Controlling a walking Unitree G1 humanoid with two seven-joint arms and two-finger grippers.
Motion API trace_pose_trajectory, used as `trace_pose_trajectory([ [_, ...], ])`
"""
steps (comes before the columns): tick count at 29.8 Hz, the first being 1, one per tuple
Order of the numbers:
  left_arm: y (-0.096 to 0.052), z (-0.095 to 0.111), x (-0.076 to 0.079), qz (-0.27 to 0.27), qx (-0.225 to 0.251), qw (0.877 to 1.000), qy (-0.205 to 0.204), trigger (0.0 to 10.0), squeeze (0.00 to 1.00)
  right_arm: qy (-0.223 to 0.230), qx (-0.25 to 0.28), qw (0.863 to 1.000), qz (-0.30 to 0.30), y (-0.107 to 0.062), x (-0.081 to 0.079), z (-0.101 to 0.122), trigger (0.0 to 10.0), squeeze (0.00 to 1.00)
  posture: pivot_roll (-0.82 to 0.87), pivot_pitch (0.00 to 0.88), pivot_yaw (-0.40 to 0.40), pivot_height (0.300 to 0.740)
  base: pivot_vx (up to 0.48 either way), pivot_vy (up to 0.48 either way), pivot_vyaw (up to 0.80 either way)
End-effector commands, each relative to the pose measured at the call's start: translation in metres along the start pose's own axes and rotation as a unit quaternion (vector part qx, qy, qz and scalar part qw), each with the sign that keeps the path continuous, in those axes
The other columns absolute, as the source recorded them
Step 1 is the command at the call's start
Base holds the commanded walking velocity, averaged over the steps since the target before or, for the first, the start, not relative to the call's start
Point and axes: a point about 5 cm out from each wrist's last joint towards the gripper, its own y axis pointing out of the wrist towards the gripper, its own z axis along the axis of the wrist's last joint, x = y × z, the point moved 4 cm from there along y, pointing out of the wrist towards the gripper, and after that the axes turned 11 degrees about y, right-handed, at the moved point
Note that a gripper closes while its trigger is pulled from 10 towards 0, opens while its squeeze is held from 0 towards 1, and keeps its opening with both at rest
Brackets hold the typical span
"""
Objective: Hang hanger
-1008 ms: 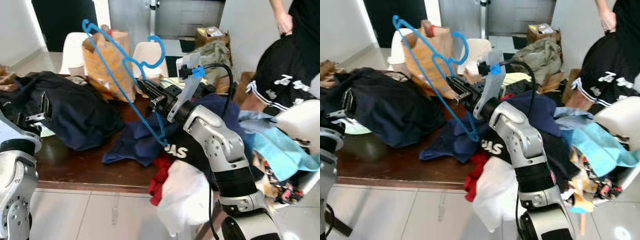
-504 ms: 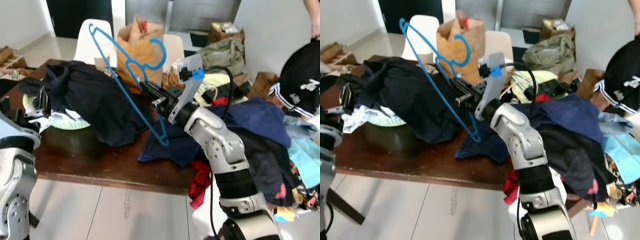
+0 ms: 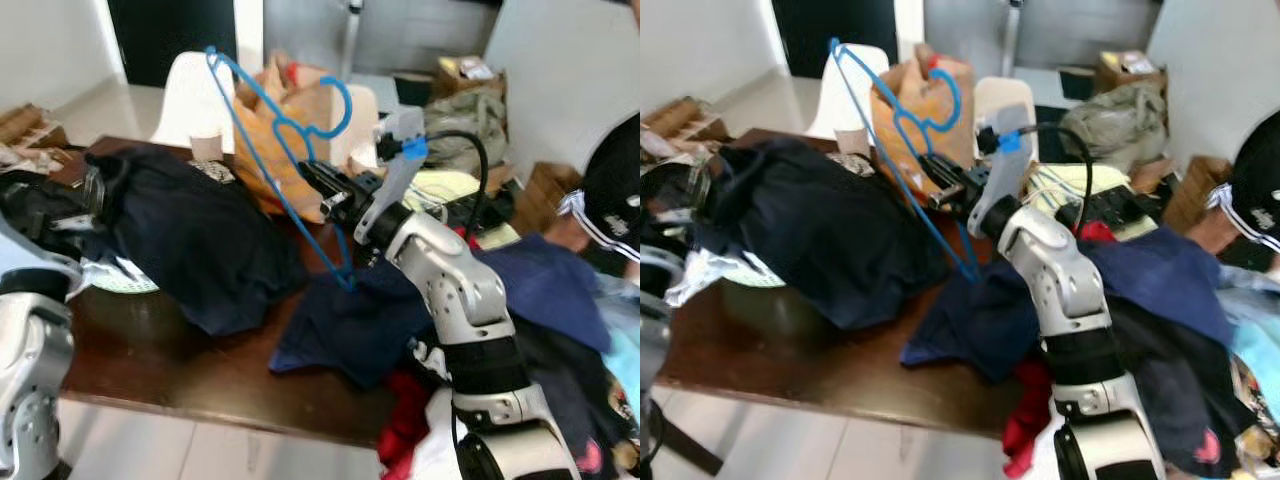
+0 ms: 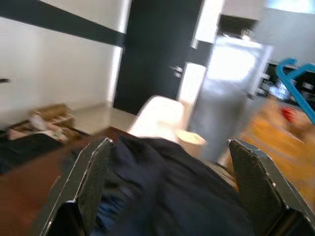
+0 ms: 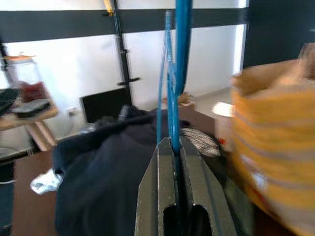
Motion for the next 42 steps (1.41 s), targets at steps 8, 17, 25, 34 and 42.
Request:
trace_pose_trajectory([
  [8, -0.005, -0.003, -0.001, 0.021, -0.007, 1.000, -0.007, 10.0, 0.00, -0.007, 0.010, 1.000, 0.000, -0.004, 0.005, 0.008, 10.0, 0.00, 0.06, 0.002, -0.058, 0.740, 0.273, 0.000, 0.00],
  [17, -0.011, -0.018, -0.017, 0.053, -0.052, 0.997, -0.013, 10.0, 0.00, -0.019, 0.014, 1.000, -0.018, -0.008, 0.016, 0.015, 10.0, 0.00, 0.06, 0.006, -0.056, 0.740, 0.000, 0.000, 0.00],
  [25, -0.021, -0.042, -0.028, 0.092, -0.113, 0.988, -0.047, 10.0, 0.00, -0.037, 0.012, 0.999, -0.037, -0.012, 0.027, 0.022, 10.0, 0.00, 0.05, 0.007, -0.061, 0.740, 0.000, 0.000, 0.00],
  [34, -0.006, -0.055, -0.029, 0.075, -0.146, 0.983, -0.088, 10.0, 0.00, -0.046, 0.009, 0.998, -0.041, -0.014, 0.029, 0.024, 10.0, 0.00, 0.03, 0.000, -0.064, 0.740, 0.000, 0.000, 0.00],
  [42, 0.014, -0.067, -0.071, 0.098, -0.167, 0.978, -0.080, 10.0, 0.00, -0.051, 0.002, 0.998, -0.039, -0.015, 0.029, 0.025, 10.0, 0.00, 0.02, 0.002, -0.081, 0.740, 0.000, 0.000, 0.00],
])
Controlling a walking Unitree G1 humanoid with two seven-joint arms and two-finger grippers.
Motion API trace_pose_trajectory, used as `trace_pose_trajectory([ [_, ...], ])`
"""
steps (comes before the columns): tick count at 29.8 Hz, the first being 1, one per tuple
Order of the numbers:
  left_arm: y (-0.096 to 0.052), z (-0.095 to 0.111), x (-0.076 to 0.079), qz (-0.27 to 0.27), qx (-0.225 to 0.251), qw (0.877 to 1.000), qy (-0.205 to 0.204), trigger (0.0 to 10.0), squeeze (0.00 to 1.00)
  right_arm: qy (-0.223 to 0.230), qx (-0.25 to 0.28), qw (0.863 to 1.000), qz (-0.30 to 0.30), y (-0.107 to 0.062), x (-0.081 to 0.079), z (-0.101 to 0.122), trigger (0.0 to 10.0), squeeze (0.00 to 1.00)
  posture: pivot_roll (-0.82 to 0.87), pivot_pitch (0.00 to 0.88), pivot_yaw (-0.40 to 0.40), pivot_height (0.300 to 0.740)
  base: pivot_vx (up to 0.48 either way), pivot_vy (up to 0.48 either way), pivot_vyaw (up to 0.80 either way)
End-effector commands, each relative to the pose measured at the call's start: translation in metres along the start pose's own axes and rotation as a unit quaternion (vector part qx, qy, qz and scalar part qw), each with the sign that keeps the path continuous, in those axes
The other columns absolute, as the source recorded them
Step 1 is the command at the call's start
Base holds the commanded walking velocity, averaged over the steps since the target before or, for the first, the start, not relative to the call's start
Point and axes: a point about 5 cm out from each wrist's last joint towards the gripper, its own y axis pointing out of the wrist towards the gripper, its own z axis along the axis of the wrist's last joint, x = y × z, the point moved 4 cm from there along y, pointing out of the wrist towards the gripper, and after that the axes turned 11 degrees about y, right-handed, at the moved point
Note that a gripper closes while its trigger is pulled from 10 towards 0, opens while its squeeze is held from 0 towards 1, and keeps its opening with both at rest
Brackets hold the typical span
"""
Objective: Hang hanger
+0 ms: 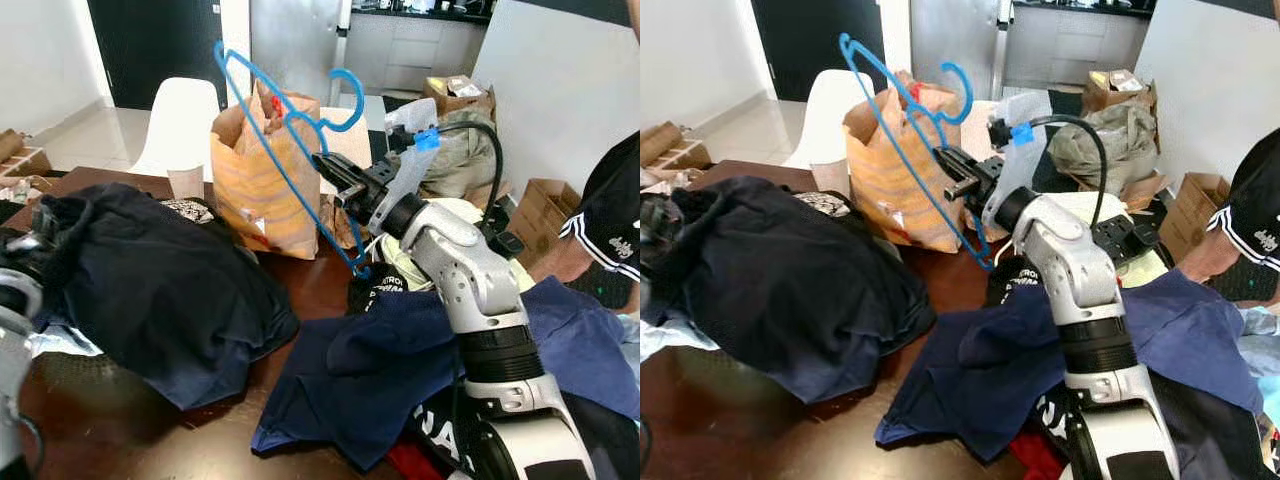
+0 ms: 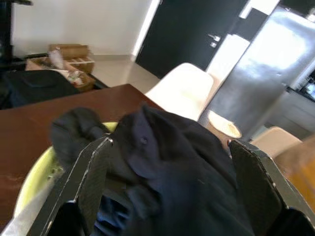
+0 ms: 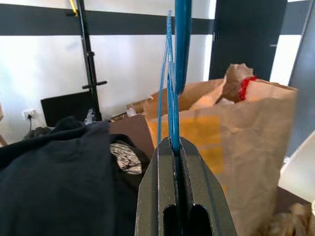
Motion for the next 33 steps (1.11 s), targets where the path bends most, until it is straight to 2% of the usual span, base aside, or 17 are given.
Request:
trace_pose_trajectory([
  [1, 0.012, -0.010, -0.014, 0.006, -0.029, 1.000, -0.009, 10.0, 0.00, -0.008, 0.000, 1.000, 0.004, 0.000, -0.001, 0.004, 10.0, 0.00, 0.02, 0.003, -0.081, 0.740, 0.000, 0.000, 0.00],
  [10, 0.034, -0.017, -0.030, 0.010, -0.053, 0.998, -0.016, 10.0, 0.00, -0.019, -0.008, 1.000, 0.001, -0.004, 0.000, 0.007, 10.0, 0.00, -0.03, 0.024, -0.085, 0.740, 0.000, 0.000, 0.00],
  [11, 0.040, -0.015, -0.029, 0.000, -0.051, 0.999, -0.019, 10.0, 0.00, -0.022, -0.009, 1.000, -0.002, -0.005, 0.002, 0.008, 10.0, 0.00, -0.04, 0.026, -0.087, 0.740, 0.000, 0.000, 0.00],
  [13, 0.040, -0.015, -0.029, 0.000, -0.051, 0.999, -0.019, 10.0, 0.00, -0.022, -0.009, 1.000, -0.002, -0.005, 0.002, 0.008, 10.0, 0.00, -0.04, 0.026, -0.087, 0.740, 0.000, 0.000, 0.00],
  [15, 0.048, -0.006, -0.013, -0.041, -0.038, 0.998, -0.020, 10.0, 0.00, -0.027, -0.010, 1.000, -0.005, -0.007, 0.004, 0.011, 10.0, 0.00, -0.05, 0.032, -0.089, 0.740, 0.000, 0.000, 0.00],
  [16, 0.048, -0.006, -0.013, -0.041, -0.038, 0.998, -0.020, 10.0, 0.00, -0.027, -0.010, 1.000, -0.005, -0.007, 0.004, 0.011, 10.0, 0.00, -0.05, 0.032, -0.089, 0.740, 0.000, 0.000, 0.00],
  [17, 0.050, -0.002, -0.006, -0.058, -0.032, 0.998, -0.020, 10.0, 0.00, -0.028, -0.010, 1.000, -0.006, -0.007, 0.004, 0.012, 10.0, 0.00, -0.05, 0.032, -0.089, 0.740, 0.000, 0.000, 0.00],
  [18, 0.050, -0.002, -0.006, -0.058, -0.032, 0.998, -0.020, 10.0, 0.00, -0.028, -0.010, 1.000, -0.006, -0.007, 0.004, 0.012, 10.0, 0.00, -0.05, 0.032, -0.089, 0.740, 0.000, 0.000, 0.00],
  [19, 0.052, -0.001, 0.002, -0.076, -0.032, 0.996, -0.018, 10.0, 0.00, -0.030, -0.011, 0.999, -0.006, -0.007, 0.004, 0.012, 10.0, 0.00, -0.06, 0.035, -0.094, 0.740, 0.000, 0.000, 0.00],
  [23, 0.054, 0.000, 0.012, -0.102, -0.037, 0.994, -0.026, 10.0, 0.00, -0.031, -0.014, 0.999, -0.005, -0.007, 0.003, 0.012, 10.0, 0.00, -0.07, 0.036, -0.096, 0.740, 0.000, 0.000, 0.00],
  [26, 0.055, -0.001, 0.015, -0.112, -0.045, 0.992, -0.030, 10.0, 0.00, -0.032, -0.015, 0.999, -0.005, -0.007, 0.002, 0.012, 10.0, 0.00, -0.06, 0.038, -0.098, 0.740, 0.000, 0.000, 0.00],
  [29, 0.055, -0.009, 0.016, -0.111, -0.084, 0.990, -0.032, 10.0, 0.00, -0.034, -0.019, 0.999, -0.004, -0.007, 0.003, 0.012, 10.0, 0.00, -0.06, 0.042, -0.103, 0.740, 0.000, 0.000, 0.00],
  [33, 0.056, -0.013, 0.013, -0.102, -0.107, 0.988, -0.031, 10.0, 0.00, -0.035, -0.021, 0.999, -0.005, -0.007, 0.003, 0.012, 10.0, 0.00, -0.06, 0.041, -0.102, 0.740, 0.000, 0.000, 0.00],
])
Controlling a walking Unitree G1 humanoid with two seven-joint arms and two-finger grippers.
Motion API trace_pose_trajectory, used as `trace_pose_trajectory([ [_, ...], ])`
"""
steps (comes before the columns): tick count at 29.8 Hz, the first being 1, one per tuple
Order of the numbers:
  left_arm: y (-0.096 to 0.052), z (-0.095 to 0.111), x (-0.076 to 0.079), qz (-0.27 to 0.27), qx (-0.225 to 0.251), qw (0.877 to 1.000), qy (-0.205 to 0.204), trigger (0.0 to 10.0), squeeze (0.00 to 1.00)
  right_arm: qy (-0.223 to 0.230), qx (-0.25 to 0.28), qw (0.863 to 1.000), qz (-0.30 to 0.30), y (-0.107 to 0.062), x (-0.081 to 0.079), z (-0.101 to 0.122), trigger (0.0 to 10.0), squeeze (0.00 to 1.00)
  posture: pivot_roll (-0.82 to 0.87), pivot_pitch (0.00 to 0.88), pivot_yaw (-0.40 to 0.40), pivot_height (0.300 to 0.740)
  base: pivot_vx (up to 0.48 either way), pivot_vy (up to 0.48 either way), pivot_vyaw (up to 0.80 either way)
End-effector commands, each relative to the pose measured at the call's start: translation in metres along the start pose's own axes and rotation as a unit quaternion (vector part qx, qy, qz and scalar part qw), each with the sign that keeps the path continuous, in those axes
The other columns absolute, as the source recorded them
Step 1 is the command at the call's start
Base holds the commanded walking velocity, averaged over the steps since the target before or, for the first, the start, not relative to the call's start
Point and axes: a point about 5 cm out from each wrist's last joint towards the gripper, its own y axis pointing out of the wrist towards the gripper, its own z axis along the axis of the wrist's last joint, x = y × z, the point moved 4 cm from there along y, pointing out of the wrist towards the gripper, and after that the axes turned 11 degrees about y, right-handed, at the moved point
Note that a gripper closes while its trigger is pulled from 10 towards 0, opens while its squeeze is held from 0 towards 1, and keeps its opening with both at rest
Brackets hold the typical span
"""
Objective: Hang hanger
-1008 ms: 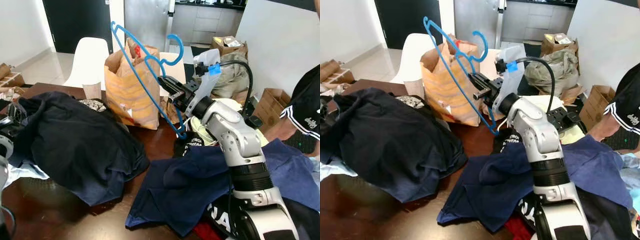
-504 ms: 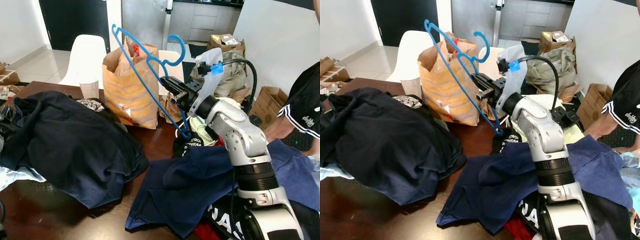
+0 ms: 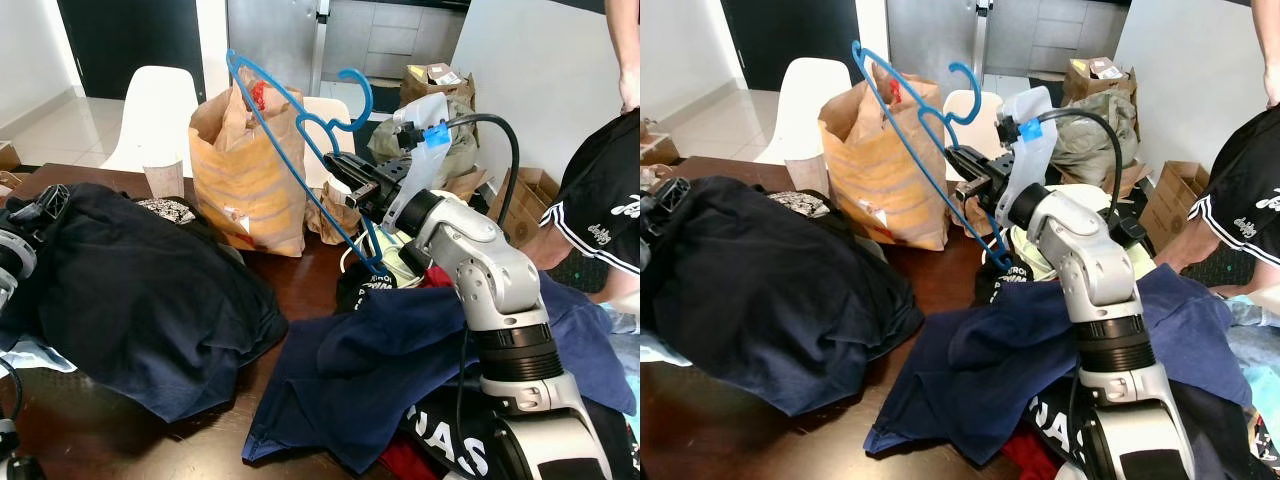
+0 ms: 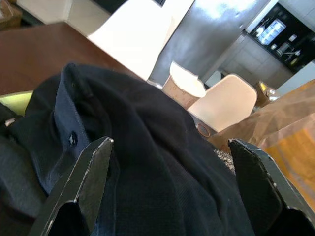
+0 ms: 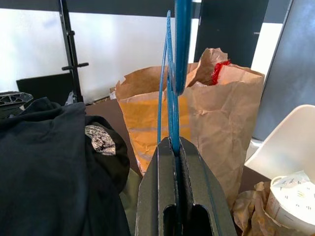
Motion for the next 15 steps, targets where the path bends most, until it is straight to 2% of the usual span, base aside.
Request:
trace_pose_trajectory([
  [1, 0.001, -0.003, -0.003, 0.006, -0.021, 1.000, 0.002, 10.0, 0.00, -0.009, 0.002, 1.000, 0.005, 0.001, -0.003, 0.006, 10.0, 0.00, -0.06, 0.041, -0.102, 0.740, 0.000, 0.000, 0.00],
  [4, 0.000, -0.005, -0.008, 0.029, -0.045, 0.998, -0.014, 10.0, 0.00, -0.009, 0.001, 1.000, 0.003, 0.001, -0.002, 0.005, 10.0, 0.00, -0.06, 0.040, -0.100, 0.740, 0.000, 0.000, 0.00],
  [9, -0.002, -0.007, -0.014, 0.043, -0.056, 0.997, -0.027, 10.0, 0.00, -0.010, 0.000, 1.000, 0.001, 0.000, -0.001, 0.005, 10.0, 0.00, -0.06, 0.038, -0.100, 0.740, 0.000, 0.000, 0.00],
  [10, -0.003, -0.007, -0.017, 0.047, -0.060, 0.996, -0.040, 8.0, 0.00, -0.011, -0.001, 1.000, -0.001, 0.000, 0.000, 0.005, 10.0, 0.00, -0.06, 0.039, -0.099, 0.740, 0.000, 0.000, 0.00],
  [11, -0.003, -0.007, -0.017, 0.047, -0.060, 0.996, -0.040, 8.0, 0.00, -0.011, -0.001, 1.000, -0.001, 0.000, 0.000, 0.005, 10.0, 0.00, -0.06, 0.039, -0.099, 0.740, 0.000, 0.000, 0.00],
  [12, -0.004, -0.008, -0.018, 0.047, -0.061, 0.996, -0.044, 3.9, 0.00, -0.011, -0.001, 1.000, -0.001, 0.000, 0.000, 0.005, 10.0, 0.00, -0.06, 0.039, -0.099, 0.740, 0.000, 0.000, 0.00],
  [13, -0.004, -0.008, -0.018, 0.047, -0.061, 0.996, -0.044, 3.9, 0.00, -0.011, -0.001, 1.000, -0.001, 0.000, 0.000, 0.005, 10.0, 0.00, -0.06, 0.039, -0.099, 0.740, 0.000, 0.000, 0.00],
  [14, -0.004, -0.008, -0.019, 0.047, -0.062, 0.996, -0.048, 0.0, 0.00, -0.011, 0.000, 1.000, -0.002, 0.000, 0.000, 0.005, 10.0, 0.00, -0.06, 0.039, -0.100, 0.740, 0.000, 0.000, 0.00],
  [15, -0.004, -0.008, -0.019, 0.047, -0.062, 0.996, -0.048, 0.0, 0.00, -0.011, 0.000, 1.000, -0.002, 0.000, 0.000, 0.005, 10.0, 0.00, -0.06, 0.039, -0.100, 0.740, 0.000, 0.000, 0.00],
])
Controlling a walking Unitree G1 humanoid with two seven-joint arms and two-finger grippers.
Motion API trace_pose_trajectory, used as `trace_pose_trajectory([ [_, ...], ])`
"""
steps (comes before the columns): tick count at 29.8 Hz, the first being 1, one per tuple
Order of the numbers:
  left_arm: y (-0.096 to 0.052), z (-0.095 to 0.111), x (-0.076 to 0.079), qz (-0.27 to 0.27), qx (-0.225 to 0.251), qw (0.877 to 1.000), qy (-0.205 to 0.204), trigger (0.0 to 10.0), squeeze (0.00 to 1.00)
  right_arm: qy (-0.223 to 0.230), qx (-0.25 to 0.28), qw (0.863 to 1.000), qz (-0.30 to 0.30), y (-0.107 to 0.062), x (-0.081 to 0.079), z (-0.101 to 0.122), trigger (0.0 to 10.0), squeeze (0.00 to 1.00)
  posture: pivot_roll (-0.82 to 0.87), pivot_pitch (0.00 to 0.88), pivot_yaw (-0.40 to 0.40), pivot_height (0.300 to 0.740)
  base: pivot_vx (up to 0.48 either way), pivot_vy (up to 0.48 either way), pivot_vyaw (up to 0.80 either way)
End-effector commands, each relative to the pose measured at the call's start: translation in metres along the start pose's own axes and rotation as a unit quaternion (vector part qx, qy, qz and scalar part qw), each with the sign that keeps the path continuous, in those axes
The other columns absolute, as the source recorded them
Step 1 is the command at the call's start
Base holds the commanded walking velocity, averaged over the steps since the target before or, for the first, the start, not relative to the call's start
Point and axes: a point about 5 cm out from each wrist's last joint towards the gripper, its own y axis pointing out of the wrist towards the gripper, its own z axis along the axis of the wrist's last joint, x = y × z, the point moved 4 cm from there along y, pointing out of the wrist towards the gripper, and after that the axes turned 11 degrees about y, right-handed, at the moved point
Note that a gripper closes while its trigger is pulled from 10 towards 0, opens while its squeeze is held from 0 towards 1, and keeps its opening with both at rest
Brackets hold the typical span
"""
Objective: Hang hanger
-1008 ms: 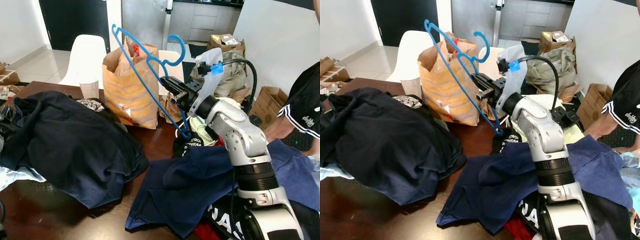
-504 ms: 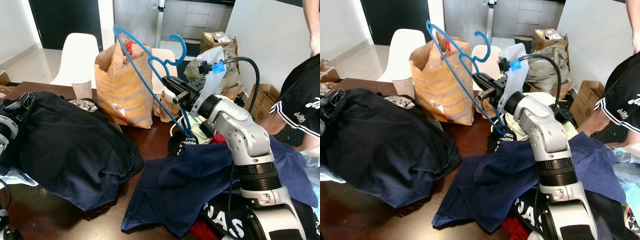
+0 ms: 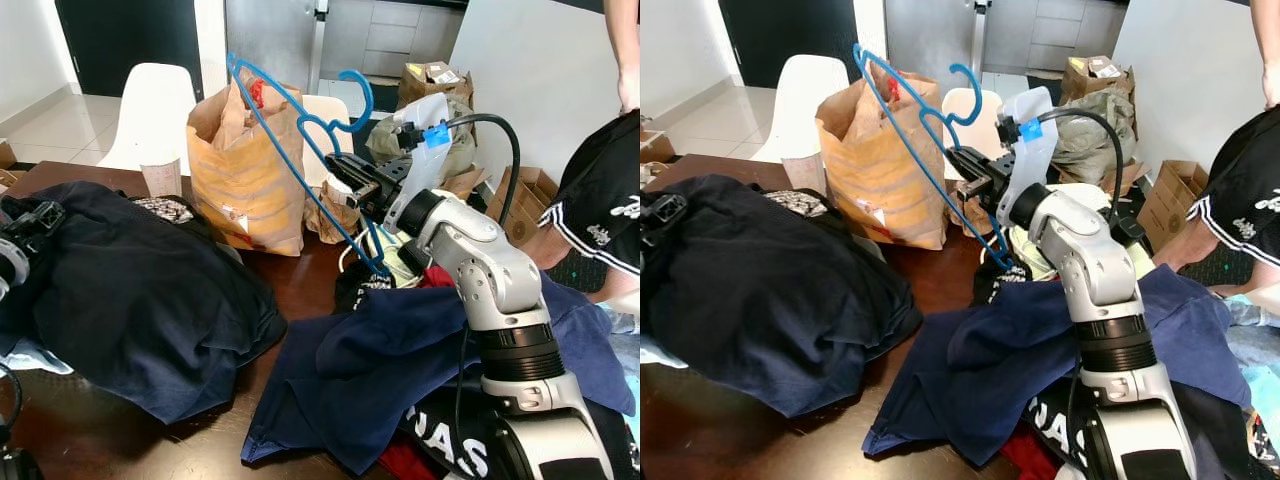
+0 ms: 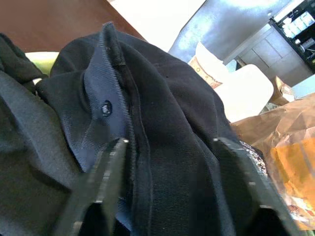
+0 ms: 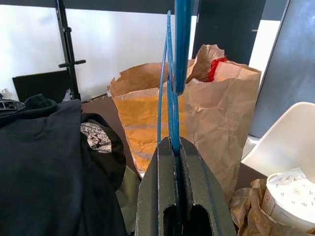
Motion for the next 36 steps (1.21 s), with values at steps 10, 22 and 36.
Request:
trace_pose_trajectory([
  [10, -0.003, 0.004, 0.007, -0.022, -0.019, 0.999, -0.017, 0.0, 0.00, -0.008, 0.006, 1.000, 0.002, 0.003, -0.002, 0.009, 10.0, 0.00, -0.05, 0.033, -0.102, 0.740, 0.000, 0.000, 0.00],
  [22, -0.007, 0.019, 0.030, -0.063, 0.019, 0.998, -0.010, 0.0, 0.00, -0.009, 0.010, 1.000, 0.000, 0.004, -0.001, 0.009, 10.0, 0.00, -0.05, 0.024, -0.098, 0.740, 0.000, 0.000, 0.00],
  [36, -0.115, 0.047, 0.171, -0.462, 0.139, 0.866, 0.128, 0.0, 0.00, -0.003, 0.014, 1.000, 0.003, 0.008, -0.003, 0.007, 10.0, 0.00, -0.02, 0.007, -0.099, 0.740, 0.000, 0.000, 0.00],
])
